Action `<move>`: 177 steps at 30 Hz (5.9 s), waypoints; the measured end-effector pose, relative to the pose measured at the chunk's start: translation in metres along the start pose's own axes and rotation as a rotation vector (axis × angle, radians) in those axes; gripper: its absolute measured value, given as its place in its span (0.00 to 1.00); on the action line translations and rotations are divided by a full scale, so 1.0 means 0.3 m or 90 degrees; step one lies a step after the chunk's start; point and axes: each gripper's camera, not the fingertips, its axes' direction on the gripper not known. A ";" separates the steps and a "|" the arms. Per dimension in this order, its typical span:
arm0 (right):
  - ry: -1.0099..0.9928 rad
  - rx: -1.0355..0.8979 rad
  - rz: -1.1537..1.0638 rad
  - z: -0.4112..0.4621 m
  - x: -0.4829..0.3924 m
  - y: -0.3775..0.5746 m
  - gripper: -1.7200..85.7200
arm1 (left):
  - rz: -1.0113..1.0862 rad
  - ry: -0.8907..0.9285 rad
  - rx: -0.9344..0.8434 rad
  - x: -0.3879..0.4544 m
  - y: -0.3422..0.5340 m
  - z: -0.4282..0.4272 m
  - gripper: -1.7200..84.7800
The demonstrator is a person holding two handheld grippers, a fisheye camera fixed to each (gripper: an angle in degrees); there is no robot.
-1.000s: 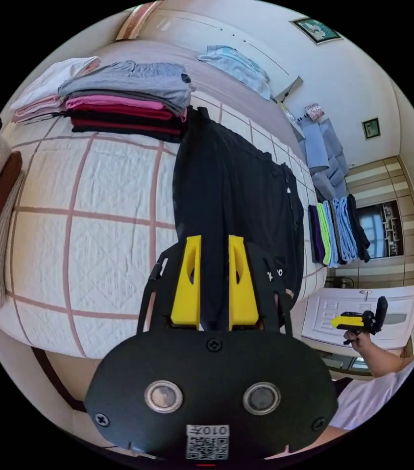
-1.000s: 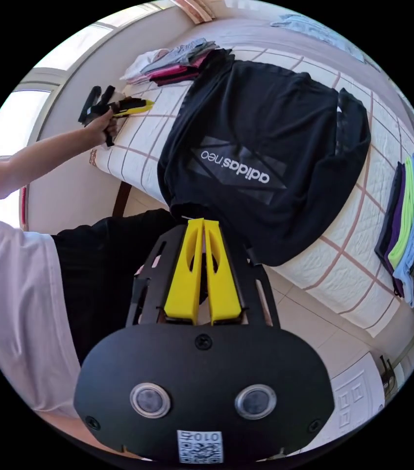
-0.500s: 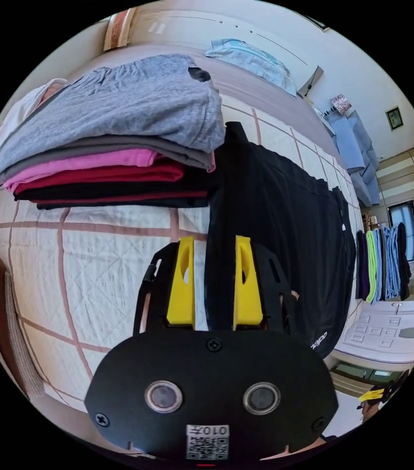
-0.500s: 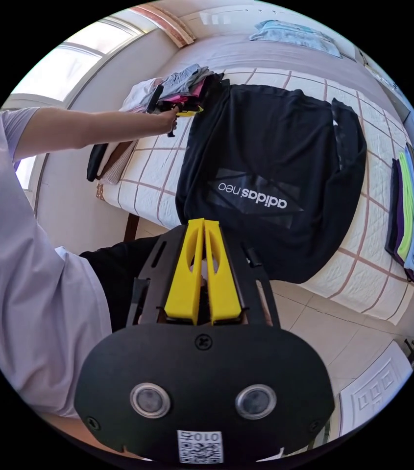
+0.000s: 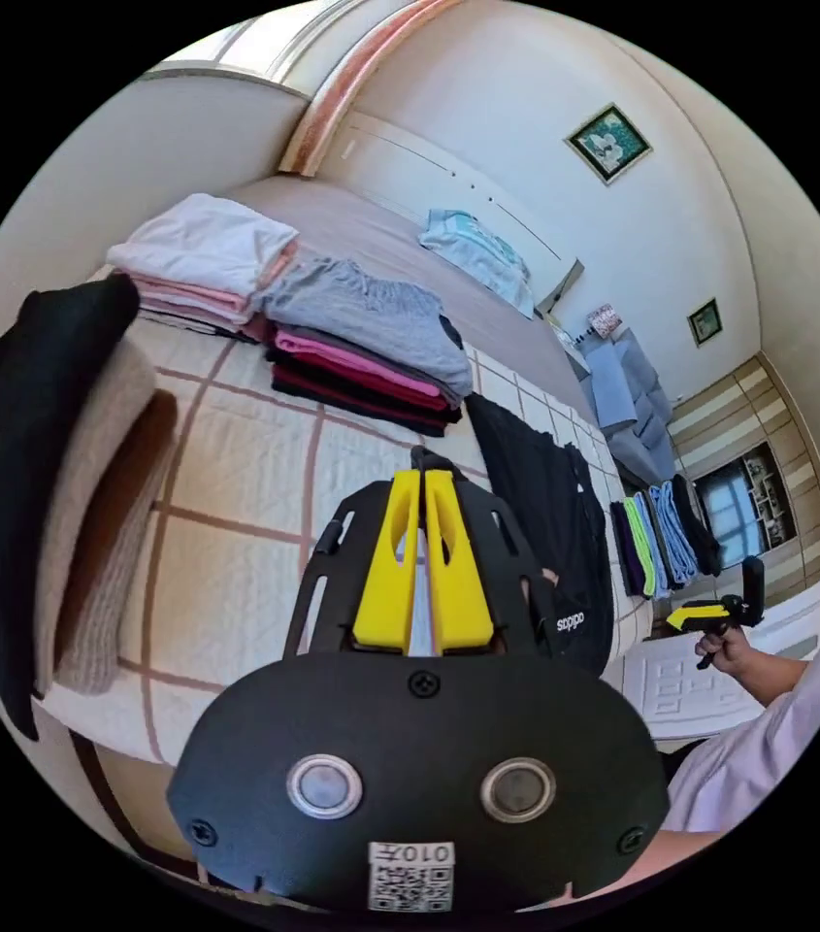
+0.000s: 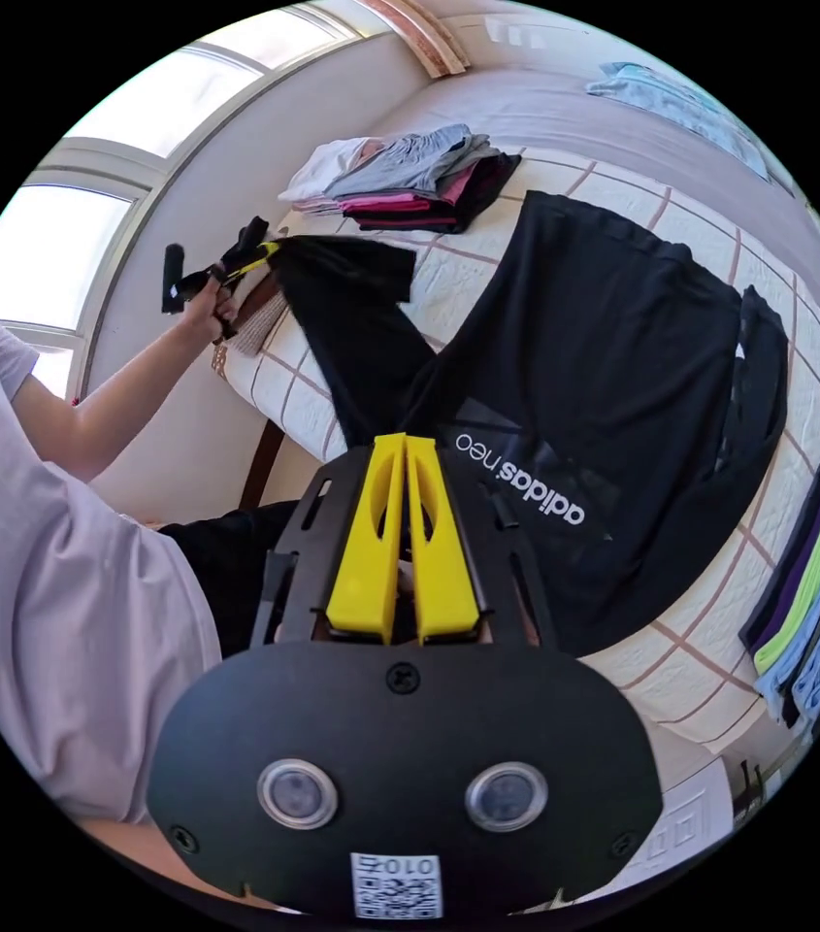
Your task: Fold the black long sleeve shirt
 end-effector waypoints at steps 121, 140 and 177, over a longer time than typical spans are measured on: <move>0.238 0.091 0.316 -0.375 0.861 -0.836 0.09 | 0.171 -0.227 -0.290 0.962 -1.344 0.962 0.07; 0.374 0.049 0.253 -0.541 0.951 -0.571 0.08 | 0.320 -0.287 -0.212 0.900 -1.519 0.933 0.11; 0.265 0.113 0.158 -0.558 1.065 -0.847 0.06 | 0.310 -0.345 -0.243 0.860 -1.712 0.924 0.03</move>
